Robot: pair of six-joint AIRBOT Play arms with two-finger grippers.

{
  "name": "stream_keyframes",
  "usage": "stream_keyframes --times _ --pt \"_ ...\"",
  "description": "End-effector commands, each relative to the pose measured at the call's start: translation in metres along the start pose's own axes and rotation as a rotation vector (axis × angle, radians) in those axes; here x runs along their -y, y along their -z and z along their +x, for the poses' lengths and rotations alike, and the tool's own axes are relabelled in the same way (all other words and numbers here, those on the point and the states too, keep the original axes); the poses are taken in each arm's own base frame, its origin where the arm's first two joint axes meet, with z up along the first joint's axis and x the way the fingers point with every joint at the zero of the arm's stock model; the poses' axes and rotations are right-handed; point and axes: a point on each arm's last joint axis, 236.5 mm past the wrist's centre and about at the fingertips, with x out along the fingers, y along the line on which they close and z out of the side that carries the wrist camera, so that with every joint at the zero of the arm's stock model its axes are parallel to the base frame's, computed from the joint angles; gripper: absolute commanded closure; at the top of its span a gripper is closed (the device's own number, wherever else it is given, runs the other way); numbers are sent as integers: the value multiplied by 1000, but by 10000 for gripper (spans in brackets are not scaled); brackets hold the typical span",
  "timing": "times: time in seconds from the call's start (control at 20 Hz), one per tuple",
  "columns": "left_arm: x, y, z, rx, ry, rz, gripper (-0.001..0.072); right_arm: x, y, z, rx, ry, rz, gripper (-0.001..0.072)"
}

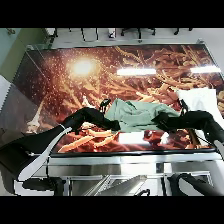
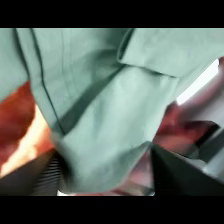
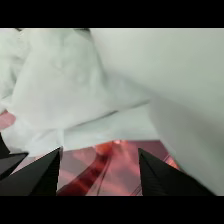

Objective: Fold the shirts.

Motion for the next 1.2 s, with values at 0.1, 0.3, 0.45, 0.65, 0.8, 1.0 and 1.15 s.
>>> stream_keyframes --times 0.1,0.3,0.45,0.65,0.8,1.0,1.15 --pt "5 -4 2 23 6 1 690 5 -15 40 -1 23 38 175" --pt "5 -4 2 22 5 1 690 -7 -31 35 34 6 18 186" --pt "5 -4 2 22 5 2 690 -14 -41 32 62 -2 4 413" --pt "5 -8 -1 37 4 1 690 -19 -43 30 70 -18 -17 692" --pt "26 -54 -71 192 44 41 691 -84 -52 -18 92 -151 -105 693" --pt "79 -123 -334 695 10 241 691 -261 -59 -257 554 -444 -502 693" --pt "124 -85 -541 1142 -162 383 691 -332 11 -437 979 -520 -740 692"
